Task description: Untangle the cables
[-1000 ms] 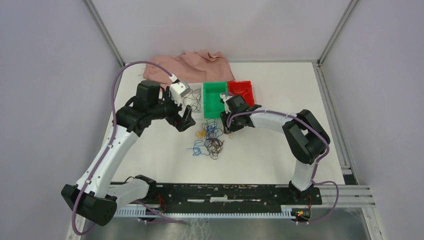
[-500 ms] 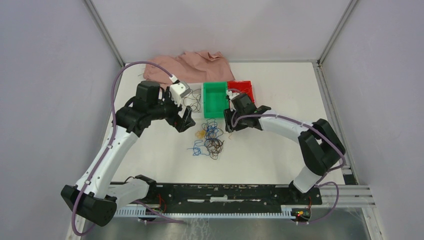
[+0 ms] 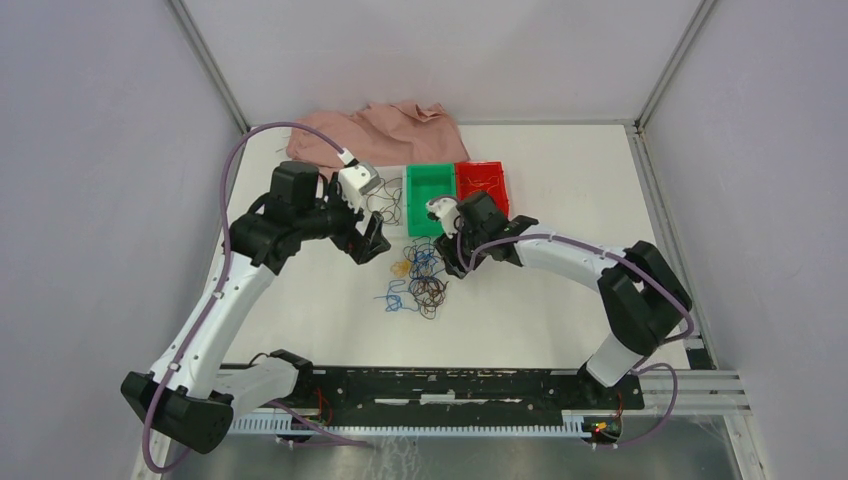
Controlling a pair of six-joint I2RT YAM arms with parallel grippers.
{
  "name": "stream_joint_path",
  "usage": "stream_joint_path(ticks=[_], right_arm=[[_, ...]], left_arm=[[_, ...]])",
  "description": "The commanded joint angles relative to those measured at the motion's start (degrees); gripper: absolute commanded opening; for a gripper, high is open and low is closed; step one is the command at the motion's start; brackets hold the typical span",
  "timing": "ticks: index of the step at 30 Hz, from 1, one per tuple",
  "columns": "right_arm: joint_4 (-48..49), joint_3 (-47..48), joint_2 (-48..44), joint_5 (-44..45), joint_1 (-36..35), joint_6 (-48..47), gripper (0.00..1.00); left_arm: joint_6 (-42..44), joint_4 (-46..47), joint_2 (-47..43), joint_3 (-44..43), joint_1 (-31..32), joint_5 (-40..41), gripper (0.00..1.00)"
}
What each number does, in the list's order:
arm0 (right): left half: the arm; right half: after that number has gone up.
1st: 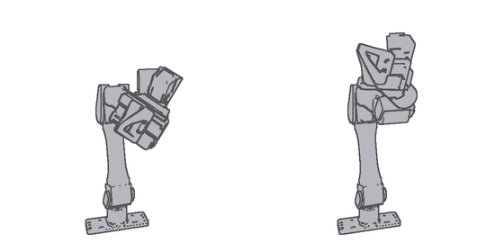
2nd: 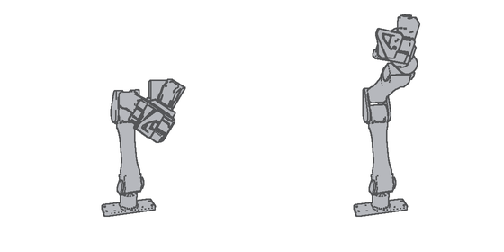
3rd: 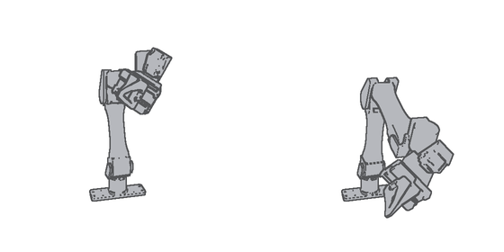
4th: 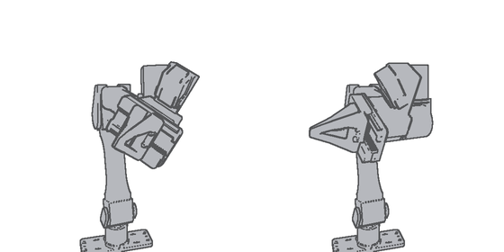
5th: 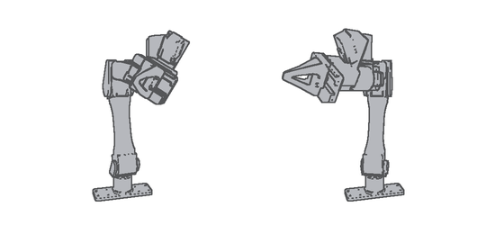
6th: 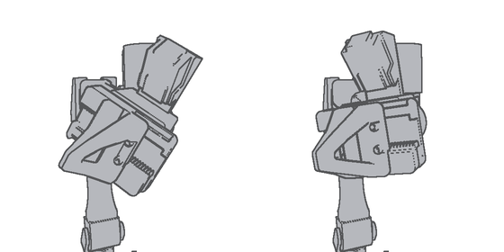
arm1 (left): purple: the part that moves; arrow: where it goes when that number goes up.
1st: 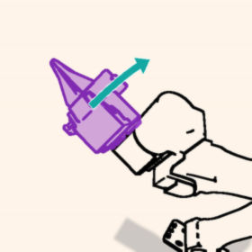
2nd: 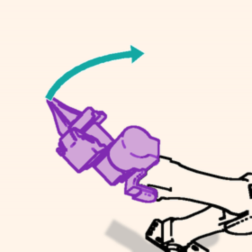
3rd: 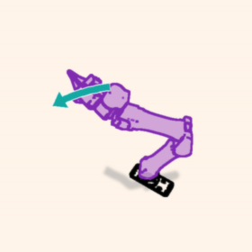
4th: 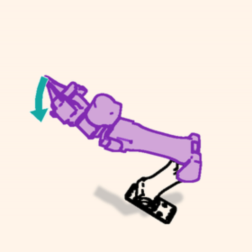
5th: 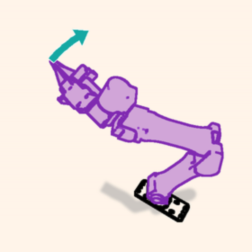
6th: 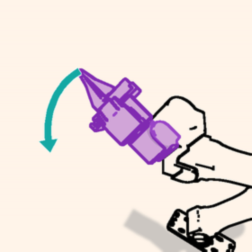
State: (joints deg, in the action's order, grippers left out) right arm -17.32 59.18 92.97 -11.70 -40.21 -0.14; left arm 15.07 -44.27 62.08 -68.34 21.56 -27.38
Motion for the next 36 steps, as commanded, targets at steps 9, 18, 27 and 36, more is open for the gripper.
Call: stream_joint_path(ticks=[9,18,27,36], right_arm=[[-3.8,8.4,9.2,3.8,-0.3,-13.6,0.52],[-0.8,7.2,9.9,1.9,-0.6,-12.6,0.22],[5.2,2.0,-6.4,0.0,-0.6,-4.0,0.01],[10.7,-0.6,-22.5,-9.1,-0.7,6.3,0.01]], left_arm=[[1.4,0.2,-1.0,-3.5,-0.3,-1.5,0.99],[1.6,-0.2,-0.8,-3.7,-0.3,-1.5,0.99],[3.4,-0.2,-1.9,-4.0,-0.3,-2.5,0.99],[5.1,3.4,-7.0,1.2,-0.3,-5.4,0.99]])
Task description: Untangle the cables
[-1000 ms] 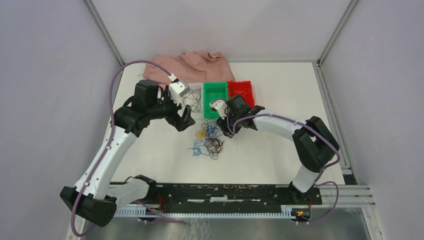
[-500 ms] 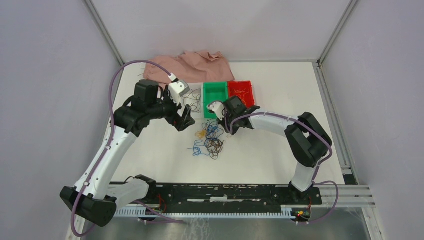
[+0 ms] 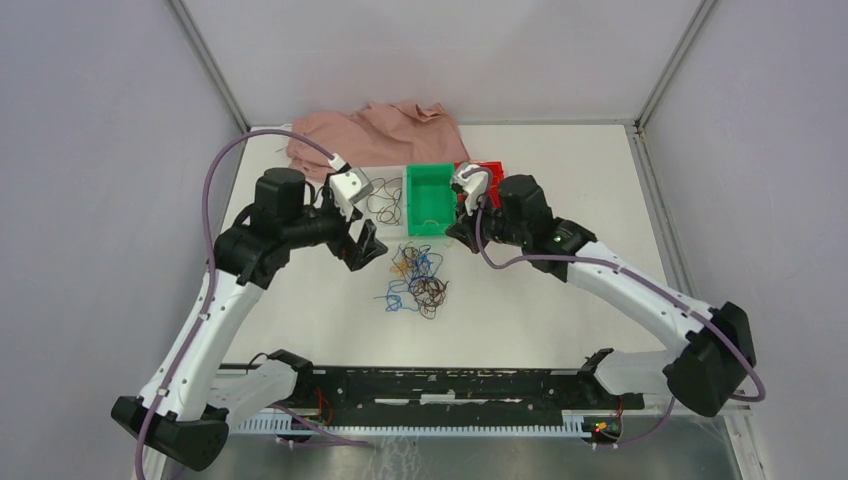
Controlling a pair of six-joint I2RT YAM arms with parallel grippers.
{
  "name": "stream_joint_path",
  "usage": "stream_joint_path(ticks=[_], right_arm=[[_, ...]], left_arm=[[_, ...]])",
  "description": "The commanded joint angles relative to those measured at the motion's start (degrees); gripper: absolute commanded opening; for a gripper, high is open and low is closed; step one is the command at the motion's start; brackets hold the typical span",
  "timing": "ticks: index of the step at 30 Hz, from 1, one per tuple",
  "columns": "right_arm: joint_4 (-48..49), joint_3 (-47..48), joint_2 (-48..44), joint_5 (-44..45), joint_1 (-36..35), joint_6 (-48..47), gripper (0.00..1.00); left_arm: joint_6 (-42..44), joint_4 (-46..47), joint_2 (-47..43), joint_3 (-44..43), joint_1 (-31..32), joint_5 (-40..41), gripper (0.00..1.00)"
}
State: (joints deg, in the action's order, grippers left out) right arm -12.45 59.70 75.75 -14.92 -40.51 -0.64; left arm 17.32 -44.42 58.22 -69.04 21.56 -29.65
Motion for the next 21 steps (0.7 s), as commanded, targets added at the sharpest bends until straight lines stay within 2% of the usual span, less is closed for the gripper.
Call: stream_joint_path(ticks=[1,5,10,13,17,21], right_arm=[[6.9,-1.0,-6.4,-7.5,-0.5,8.1,0.01],[12.0,0.4,-8.7,-12.5,-1.1,15.7,0.01],[18.6,3.0,-9.5,-16.2,-3.1,23.0,0.01],[20.1,5.4,-9.2,-17.2,-4.6,25.2,0.01],[22.3,8.1,-8.4,-18.1,-6.4,28.1,0.01],[26.5,8.8,-7.1,-18.2,-7.6,33.1,0.01]], left_arm=[[2.9,4.2,-3.6,2.7,-0.2,-3.7,0.99],[3.2,6.8,-5.9,7.1,-0.2,-6.7,0.99],[3.3,14.5,-10.4,16.1,-0.2,-9.4,0.99],[3.8,20.2,-12.6,20.6,-0.2,-10.6,0.99],[0.0,30.4,-14.2,24.8,-0.1,-12.4,1.00],[-4.0,40.4,-15.4,28.7,0.7,-13.5,0.88]])
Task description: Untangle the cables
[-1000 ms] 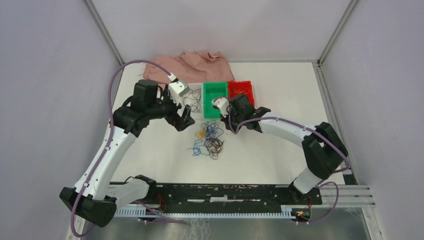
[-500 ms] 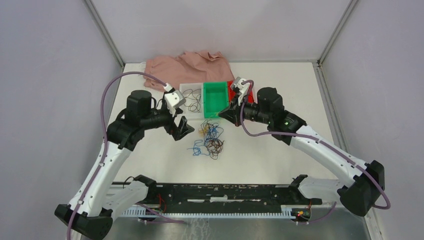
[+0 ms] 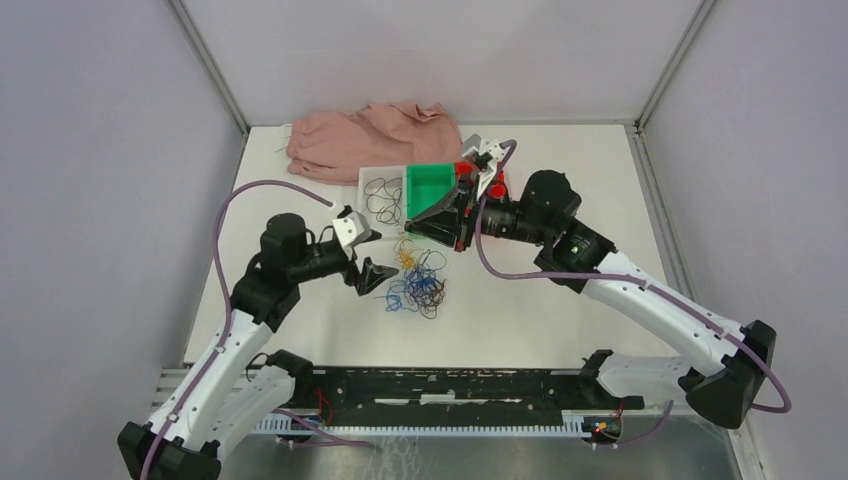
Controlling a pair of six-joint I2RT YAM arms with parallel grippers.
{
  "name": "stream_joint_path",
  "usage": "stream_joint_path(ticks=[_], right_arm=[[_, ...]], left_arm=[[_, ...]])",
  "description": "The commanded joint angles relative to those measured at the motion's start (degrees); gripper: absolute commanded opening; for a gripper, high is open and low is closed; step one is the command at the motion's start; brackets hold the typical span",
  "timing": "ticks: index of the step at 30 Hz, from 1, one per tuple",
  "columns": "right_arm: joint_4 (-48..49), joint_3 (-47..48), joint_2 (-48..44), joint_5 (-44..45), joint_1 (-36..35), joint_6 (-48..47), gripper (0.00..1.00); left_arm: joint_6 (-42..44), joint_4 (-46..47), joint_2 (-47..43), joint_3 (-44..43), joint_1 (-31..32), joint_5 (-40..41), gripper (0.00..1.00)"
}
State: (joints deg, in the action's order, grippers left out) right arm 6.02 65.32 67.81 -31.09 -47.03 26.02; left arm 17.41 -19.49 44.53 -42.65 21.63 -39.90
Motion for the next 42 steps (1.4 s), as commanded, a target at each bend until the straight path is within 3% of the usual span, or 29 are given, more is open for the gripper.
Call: stream_joint_path(ticks=[1,7,12,16,19,21,23,28,35,42], right_arm=[[8.8,3.4,1.1,-2.0,-1.3,7.7,0.00],[6.7,5.9,2.7,-1.5,-3.1,9.3,0.01],[4.9,7.4,3.4,-1.2,-4.1,9.5,0.01],[2.0,9.1,4.1,-0.8,-5.1,8.2,0.01],[-0.9,9.2,3.5,-0.1,-5.4,6.6,0.01],[-2.0,8.2,2.3,1.3,-5.5,5.7,0.10],[-2.9,6.4,0.2,3.9,-5.5,4.2,0.30],[-2.1,-1.7,-7.4,14.2,-5.5,-0.3,0.56],[-7.4,-9.0,-12.5,23.4,-5.4,-8.6,0.64],[-6.8,-15.0,-14.4,26.0,-5.4,-13.2,0.70]], left_arm=[[-4.6,17.0,-1.7,2.7,0.9,-3.2,0.86],[-6.4,18.0,-0.8,2.4,1.4,-4.7,0.78],[-6.3,15.9,1.5,1.0,1.6,-9.4,0.47],[-5.1,10.9,4.2,-1.5,1.7,-14.4,0.38],[-3.0,7.6,5.3,-3.5,1.8,-15.3,0.14],[-3.0,7.5,4.5,-4.6,1.8,-13.3,0.04],[-3.6,8.2,3.3,-6.3,1.8,-12.5,0.03],[-6.9,6.4,2.6,-12.6,1.8,-12.9,0.03],[-9.3,4.6,1.5,-17.8,1.8,-13.4,0.03],[-10.8,5.3,0.7,-20.5,1.8,-13.6,0.03]])
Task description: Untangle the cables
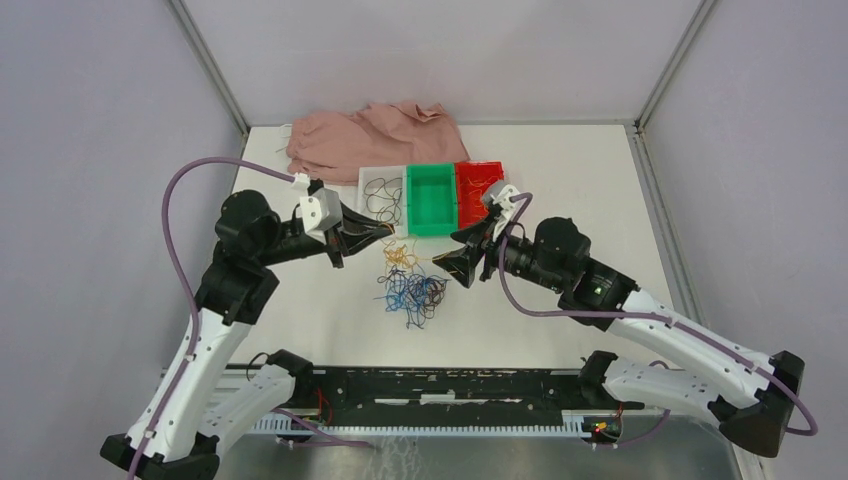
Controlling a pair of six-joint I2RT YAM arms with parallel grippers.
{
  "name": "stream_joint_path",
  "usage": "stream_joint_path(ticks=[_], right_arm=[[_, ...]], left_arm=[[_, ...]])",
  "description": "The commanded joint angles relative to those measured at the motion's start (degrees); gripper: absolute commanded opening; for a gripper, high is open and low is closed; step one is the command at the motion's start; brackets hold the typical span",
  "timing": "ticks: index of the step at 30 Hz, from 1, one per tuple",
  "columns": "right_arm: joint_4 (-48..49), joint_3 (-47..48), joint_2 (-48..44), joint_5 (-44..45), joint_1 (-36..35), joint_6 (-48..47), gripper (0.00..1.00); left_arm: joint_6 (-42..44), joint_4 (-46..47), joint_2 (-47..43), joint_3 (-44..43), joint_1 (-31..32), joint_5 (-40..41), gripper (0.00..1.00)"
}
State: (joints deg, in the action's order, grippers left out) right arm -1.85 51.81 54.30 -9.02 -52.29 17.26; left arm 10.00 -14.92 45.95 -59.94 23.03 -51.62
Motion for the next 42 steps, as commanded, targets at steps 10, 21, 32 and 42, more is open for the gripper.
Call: stream_joint_path(ticks=[10,21,32,42], right_arm=[[15.2,0.3,7.3,-4.0,-0.2,-2.7,0.71],[25.8,-0.5,10.3,-14.1,-0.2,4.1,0.71],[8.3,-21.4,-18.5,-4.2,-0.2,2.5,0.99],[2.5,-17.7,-22.1,6.8,-0.1,-1.5,1.00]], left_arm=[[-4.4,1.6,-0.8,-4.7,0.4,-2.7,0.03],[-3.9,4.5,-2.4,-2.3,0.4,2.6,0.03],[-8.6,15.6,-2.7,-0.6,0.4,21.3,0.03],[-9.9,13.8,-2.3,-2.2,0.4,14.6,0.03]])
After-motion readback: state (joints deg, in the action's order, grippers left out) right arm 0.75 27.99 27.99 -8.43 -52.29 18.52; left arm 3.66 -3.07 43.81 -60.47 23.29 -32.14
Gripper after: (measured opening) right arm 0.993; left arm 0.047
